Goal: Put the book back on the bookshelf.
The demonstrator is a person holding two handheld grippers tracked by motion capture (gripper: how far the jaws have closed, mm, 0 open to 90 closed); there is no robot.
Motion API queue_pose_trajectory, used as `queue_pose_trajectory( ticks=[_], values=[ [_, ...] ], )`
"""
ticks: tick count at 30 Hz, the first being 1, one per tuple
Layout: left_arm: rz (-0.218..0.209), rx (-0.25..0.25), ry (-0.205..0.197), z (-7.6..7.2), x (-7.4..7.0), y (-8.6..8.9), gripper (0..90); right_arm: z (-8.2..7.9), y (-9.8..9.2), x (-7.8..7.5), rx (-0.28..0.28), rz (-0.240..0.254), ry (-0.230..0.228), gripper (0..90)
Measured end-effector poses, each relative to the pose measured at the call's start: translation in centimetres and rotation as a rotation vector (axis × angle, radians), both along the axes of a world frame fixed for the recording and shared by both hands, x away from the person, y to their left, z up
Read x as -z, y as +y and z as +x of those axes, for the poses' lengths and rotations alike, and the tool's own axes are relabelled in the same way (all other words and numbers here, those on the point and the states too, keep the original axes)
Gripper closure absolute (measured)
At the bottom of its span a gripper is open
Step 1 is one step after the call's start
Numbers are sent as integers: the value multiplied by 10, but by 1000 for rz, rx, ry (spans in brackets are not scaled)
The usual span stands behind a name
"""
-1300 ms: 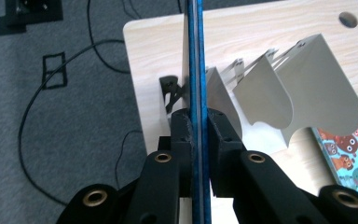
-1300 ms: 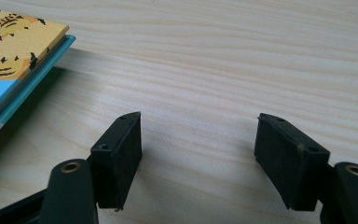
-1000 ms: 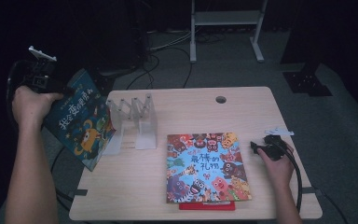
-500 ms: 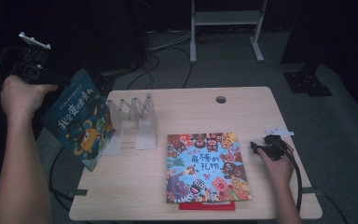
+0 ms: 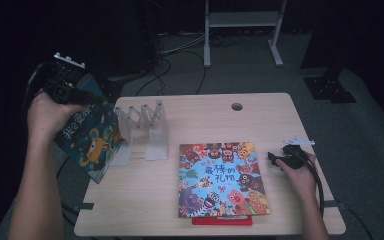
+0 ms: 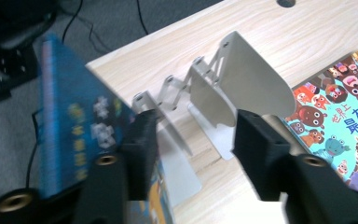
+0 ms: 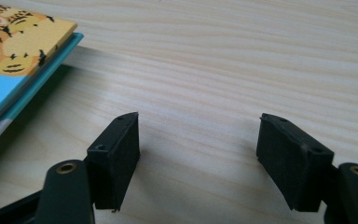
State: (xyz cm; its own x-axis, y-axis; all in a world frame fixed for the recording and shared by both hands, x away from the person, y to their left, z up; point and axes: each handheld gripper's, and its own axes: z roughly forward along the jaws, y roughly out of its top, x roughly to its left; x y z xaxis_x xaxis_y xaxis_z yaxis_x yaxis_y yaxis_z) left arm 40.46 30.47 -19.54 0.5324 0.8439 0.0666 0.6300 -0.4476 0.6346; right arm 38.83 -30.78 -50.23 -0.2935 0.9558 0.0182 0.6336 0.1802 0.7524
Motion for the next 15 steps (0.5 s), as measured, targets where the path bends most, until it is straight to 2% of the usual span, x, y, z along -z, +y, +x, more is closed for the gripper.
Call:
queue_pose_trajectory(
  ticks=[4, 9, 11, 13, 15],
  values=[
    [13, 38, -41, -7, 15, -10, 357, 0, 0, 0, -11, 1, 0, 297],
    [-5, 66, -46, -15, 33, -20, 275, 0, 0, 0, -12, 0, -2, 296],
    [2, 93, -52, -20, 41, -25, 250, 0, 0, 0, -18, -2, 0, 278],
    [-13, 104, -52, -23, 48, -29, 224, -1, 1, 0, -32, -3, 4, 247],
    [-20, 113, -14, -27, 55, -34, 208, -1, 1, 0, -54, -7, 8, 210]
  ],
)
